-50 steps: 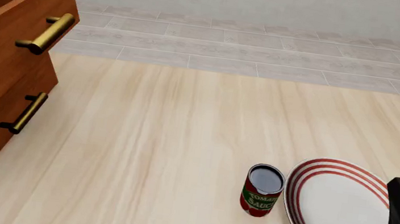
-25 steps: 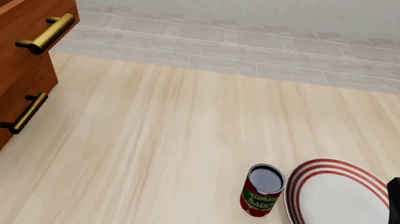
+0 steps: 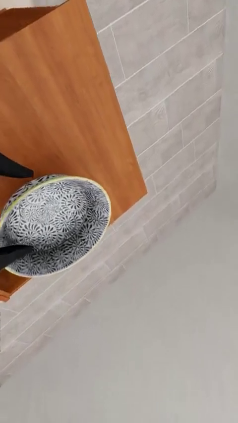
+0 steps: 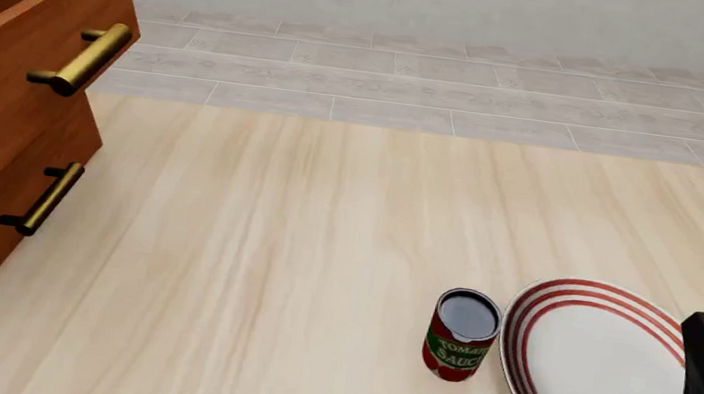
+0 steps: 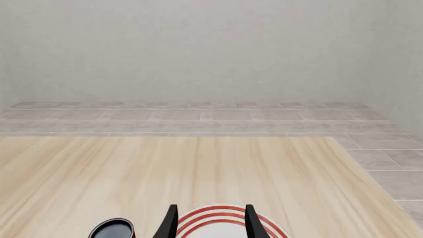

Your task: Put the bowl on top of the cabinet.

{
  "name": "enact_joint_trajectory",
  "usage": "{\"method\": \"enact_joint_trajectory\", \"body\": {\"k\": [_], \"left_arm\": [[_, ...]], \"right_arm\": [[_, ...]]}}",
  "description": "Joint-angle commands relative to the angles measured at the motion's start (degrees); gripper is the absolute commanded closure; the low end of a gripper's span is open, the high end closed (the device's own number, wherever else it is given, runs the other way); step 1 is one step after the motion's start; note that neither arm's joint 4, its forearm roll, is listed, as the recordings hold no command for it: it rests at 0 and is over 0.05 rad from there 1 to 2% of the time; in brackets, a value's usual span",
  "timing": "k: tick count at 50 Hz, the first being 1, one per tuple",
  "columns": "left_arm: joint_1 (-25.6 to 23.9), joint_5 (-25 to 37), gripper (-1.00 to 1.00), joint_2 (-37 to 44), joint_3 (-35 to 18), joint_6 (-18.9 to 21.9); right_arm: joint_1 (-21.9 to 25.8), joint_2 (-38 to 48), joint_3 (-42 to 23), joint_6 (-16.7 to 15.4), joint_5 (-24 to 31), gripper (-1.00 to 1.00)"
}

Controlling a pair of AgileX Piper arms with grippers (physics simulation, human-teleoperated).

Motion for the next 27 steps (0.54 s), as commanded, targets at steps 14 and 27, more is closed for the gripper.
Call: {"method": "enact_joint_trajectory", "body": {"k": [14, 27], "left_arm": [[-5.94, 0.03, -1.0, -11.54, 6.6, -1.88], [-13.62, -2.92, -1.0, -16.26, 15.95, -2.73]], "right_arm": [[0.0, -0.01, 0.0, 0.01, 0.01, -1.0], [-0.01, 0.0, 0.0, 0.0, 0.0, -1.0]]}}
